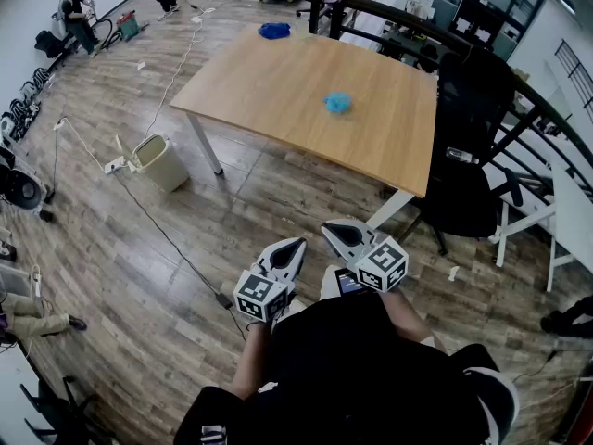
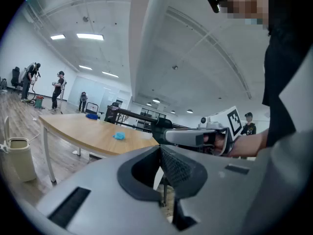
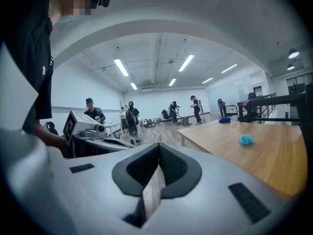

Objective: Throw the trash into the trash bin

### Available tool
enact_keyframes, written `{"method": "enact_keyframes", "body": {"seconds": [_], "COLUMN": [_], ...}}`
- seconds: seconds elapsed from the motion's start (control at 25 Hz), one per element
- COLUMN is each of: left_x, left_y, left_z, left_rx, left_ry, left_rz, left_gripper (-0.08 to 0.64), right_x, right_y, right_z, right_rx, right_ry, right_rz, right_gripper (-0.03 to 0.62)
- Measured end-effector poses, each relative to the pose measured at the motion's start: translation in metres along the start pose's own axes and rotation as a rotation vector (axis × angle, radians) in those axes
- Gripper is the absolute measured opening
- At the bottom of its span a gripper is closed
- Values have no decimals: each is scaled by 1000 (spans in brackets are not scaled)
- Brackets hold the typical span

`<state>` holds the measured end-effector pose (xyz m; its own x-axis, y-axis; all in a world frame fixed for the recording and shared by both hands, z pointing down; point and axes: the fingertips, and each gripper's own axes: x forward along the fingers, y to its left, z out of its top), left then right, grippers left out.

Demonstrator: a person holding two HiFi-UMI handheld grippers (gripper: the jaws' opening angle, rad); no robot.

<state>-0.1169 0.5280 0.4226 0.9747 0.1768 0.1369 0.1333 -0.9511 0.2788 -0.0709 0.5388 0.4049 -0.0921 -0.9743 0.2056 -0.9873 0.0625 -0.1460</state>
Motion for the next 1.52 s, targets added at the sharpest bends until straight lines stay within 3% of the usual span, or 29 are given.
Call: {"method": "enact_keyframes", "body": {"seconds": [0.48,0.72,1.0,1.36,1.52], "left_x": [27,81,174,273,293], "left_y": [66,121,186,220,237], "left_z": [4,22,66,102,108], "left_rx": [-30,-19,39,110,86], "left_ry": [52,97,168,247,252], "left_rz": [8,6,-50,-122,-129], "left_gripper": [6,6,6,6,6], "right_x": [47,99,155,173,186], "right_y": [-64,-138,-240,-366,-397], "right_z": [6,15,40,62,71], "right_rx": [-5,35,52,95,100], "right_ry": [38,23,2,-58,-43], "right_rz": [-60,-73,-98,-203,-225], "right_gripper": [-2,-2,-2,-2,-2]}}
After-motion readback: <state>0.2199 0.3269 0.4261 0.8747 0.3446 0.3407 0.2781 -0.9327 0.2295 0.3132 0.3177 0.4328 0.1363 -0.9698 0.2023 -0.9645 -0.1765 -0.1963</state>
